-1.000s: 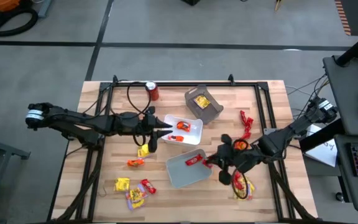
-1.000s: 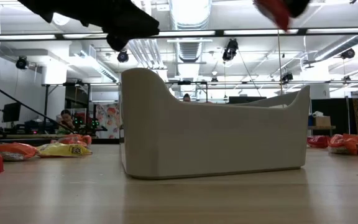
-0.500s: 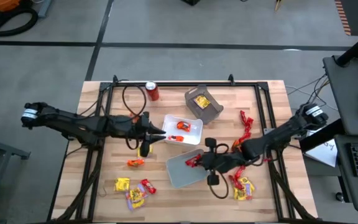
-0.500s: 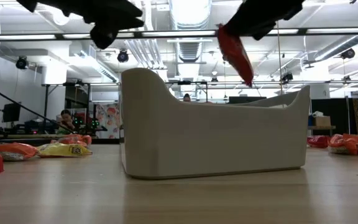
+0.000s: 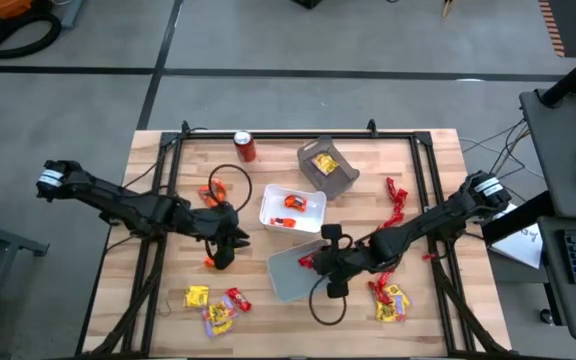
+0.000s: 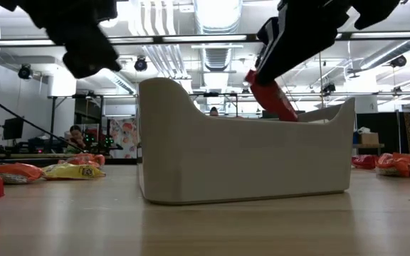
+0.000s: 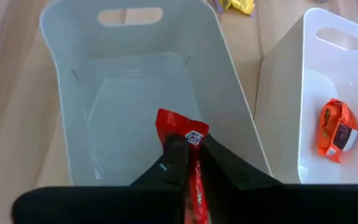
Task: Sort candy
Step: Put the red chocolate pack into the gray bin, then put the yellow candy pack into the black bin
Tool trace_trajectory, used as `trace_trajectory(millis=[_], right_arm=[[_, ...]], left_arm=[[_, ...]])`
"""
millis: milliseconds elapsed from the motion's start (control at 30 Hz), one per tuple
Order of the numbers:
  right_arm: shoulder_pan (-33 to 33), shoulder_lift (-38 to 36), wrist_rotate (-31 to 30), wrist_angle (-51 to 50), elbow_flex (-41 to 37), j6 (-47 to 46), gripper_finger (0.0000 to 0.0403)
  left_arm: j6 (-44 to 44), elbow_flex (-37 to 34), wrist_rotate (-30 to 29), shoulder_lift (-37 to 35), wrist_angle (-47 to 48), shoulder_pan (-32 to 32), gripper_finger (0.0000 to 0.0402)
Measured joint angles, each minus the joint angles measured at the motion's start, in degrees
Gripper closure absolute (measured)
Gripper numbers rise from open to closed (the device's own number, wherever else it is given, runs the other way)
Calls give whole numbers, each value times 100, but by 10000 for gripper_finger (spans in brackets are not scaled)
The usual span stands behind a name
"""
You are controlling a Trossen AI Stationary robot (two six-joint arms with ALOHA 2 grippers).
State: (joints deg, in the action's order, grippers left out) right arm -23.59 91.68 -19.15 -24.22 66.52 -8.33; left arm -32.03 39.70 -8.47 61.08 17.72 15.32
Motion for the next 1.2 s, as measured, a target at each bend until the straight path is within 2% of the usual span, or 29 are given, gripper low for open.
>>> trace_trajectory(millis=[300, 500, 733, 867, 1033, 1200], right_arm=[[2, 212, -5, -165, 323, -69, 271], [2, -21, -7, -252, 350, -149, 229], [2, -322, 10, -389, 350, -90, 214], [2, -506, 12, -538, 350, -80, 213], [2, -650, 9, -721, 350, -71, 213], [2, -677, -16, -875, 350, -62, 213]], left_arm=[[-168, -2, 0, -20, 638, 88, 318], [-182, -2, 0, 106, 902, 274, 318], [-145, -2, 0, 429, 973, 502, 297], [-111, -2, -23, 765, 1030, 532, 251], [0, -2, -713, 1365, 1041, 535, 195], [-56, -2, -812, 1923, 1029, 521, 193]])
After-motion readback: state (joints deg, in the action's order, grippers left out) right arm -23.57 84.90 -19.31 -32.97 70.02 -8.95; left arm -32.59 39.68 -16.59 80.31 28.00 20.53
